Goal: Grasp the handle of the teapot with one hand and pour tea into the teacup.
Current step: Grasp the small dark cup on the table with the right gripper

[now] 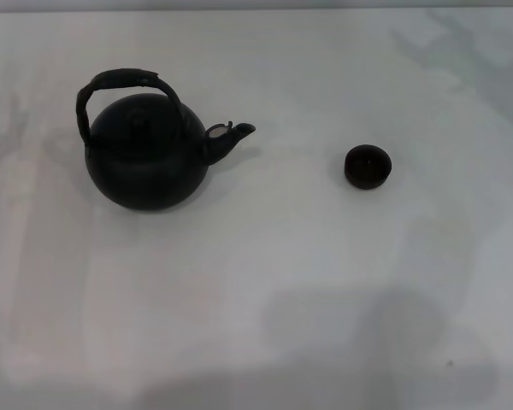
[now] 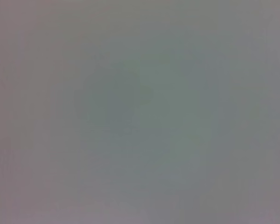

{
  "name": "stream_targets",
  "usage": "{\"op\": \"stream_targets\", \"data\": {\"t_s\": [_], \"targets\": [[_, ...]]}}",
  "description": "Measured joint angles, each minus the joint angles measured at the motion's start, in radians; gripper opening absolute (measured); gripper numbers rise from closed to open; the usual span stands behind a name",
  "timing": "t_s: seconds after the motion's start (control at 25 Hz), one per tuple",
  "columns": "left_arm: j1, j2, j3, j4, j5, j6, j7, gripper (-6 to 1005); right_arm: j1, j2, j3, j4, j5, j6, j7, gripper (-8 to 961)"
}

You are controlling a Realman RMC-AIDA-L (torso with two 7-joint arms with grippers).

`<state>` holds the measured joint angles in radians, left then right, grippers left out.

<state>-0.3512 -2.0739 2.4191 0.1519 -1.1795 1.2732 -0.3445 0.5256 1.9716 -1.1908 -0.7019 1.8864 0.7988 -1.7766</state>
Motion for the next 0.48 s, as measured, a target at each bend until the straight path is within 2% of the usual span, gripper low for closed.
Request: {"op": "stream_targets", "data": {"t_s": [0.12, 0.24, 0.28, 0.32, 0.36, 0.48], "targets": [[0.0, 0.0, 0.0, 0.0, 0.0, 0.0, 0.0, 888, 0.018, -0.005, 0.001, -0.124, -0.308, 0.059, 0.235, 841], [-0.003, 0.001, 0.0, 0.0, 0.0, 0.0, 0.001, 888, 0.046, -0.002, 0.002, -0.217, -0.533, 0.158, 0.403, 840], [-0.004, 0.001, 0.0, 0.0, 0.0, 0.0, 0.001, 888, 0.06, 0.002, 0.001, -0.248, -0.609, 0.194, 0.457, 840], [-0.005, 0.001, 0.0, 0.0, 0.0, 0.0, 0.002, 888, 0.089, 0.016, 0.0, -0.303, -0.766, 0.262, 0.56, 840], [-0.006, 0.001, 0.0, 0.0, 0.0, 0.0, 0.002, 888, 0.089, 0.016, 0.0, -0.303, -0.766, 0.262, 0.56, 840], [-0.008, 0.001, 0.0, 0.0, -0.001, 0.0, 0.002, 887, 0.14, 0.041, -0.024, -0.368, -0.988, 0.352, 0.693, 840]]}}
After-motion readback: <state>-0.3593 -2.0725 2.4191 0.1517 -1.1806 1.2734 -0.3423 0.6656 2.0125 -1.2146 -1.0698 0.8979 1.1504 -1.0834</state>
